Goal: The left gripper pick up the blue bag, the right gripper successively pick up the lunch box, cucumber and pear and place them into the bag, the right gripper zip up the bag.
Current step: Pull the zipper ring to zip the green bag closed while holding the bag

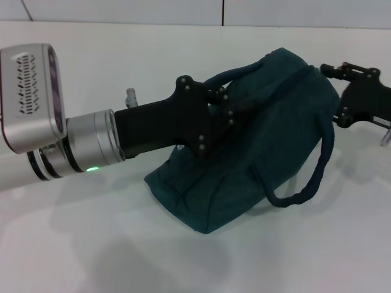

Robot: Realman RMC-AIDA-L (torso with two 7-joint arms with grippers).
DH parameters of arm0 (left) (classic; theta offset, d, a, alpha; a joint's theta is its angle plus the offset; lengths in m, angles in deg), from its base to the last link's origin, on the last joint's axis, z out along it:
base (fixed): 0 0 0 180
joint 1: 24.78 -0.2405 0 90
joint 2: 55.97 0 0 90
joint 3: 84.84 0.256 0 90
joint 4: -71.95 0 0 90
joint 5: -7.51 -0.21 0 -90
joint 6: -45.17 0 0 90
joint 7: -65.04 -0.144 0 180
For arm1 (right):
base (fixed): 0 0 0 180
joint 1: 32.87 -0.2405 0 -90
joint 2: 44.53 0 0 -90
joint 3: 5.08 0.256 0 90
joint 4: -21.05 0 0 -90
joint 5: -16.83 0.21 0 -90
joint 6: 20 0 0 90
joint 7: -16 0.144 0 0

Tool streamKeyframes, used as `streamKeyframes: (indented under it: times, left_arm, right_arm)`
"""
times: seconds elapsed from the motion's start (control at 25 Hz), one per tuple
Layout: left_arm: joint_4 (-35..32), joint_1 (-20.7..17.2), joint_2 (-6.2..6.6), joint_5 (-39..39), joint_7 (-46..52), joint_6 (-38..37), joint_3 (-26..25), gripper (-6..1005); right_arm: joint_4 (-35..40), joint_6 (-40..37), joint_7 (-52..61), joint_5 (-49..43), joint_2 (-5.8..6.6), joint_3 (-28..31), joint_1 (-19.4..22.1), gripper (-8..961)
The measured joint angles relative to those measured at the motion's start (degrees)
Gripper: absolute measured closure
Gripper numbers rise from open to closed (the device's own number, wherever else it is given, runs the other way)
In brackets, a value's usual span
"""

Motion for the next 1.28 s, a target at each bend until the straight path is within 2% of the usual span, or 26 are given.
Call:
streamKeyframes:
  times: [0.4,0.6,0.8,1.28]
  left_arm:
    - [0.0,-0.1,-0.01,0.0,-0.2,-0.1,0.0,957]
    - [0.0,-0.1,0.0,0.0,-0.2,-0.1,0.0,957]
    - [0.1,-0.2,0.0,0.0,-0.1,-0.1,0.0,957]
    - [0.1,-0.1,-0.01,0.0,-0.2,-0.2,0.1,941]
  right_arm:
    - [0.5,0.9,-0.1,1.1,-0.4,-4.5,-2.2,454]
    - [0.3,0.6,-2.4,5.0,-0.44,-7.1,-2.6,477]
    - [-0.1,0.9,-6.2,9.6,-0.42,-9.8,-2.3,658]
    - [-0.6,2.7,-6.9,11.7,-0.41,-10.7,-2.7,651]
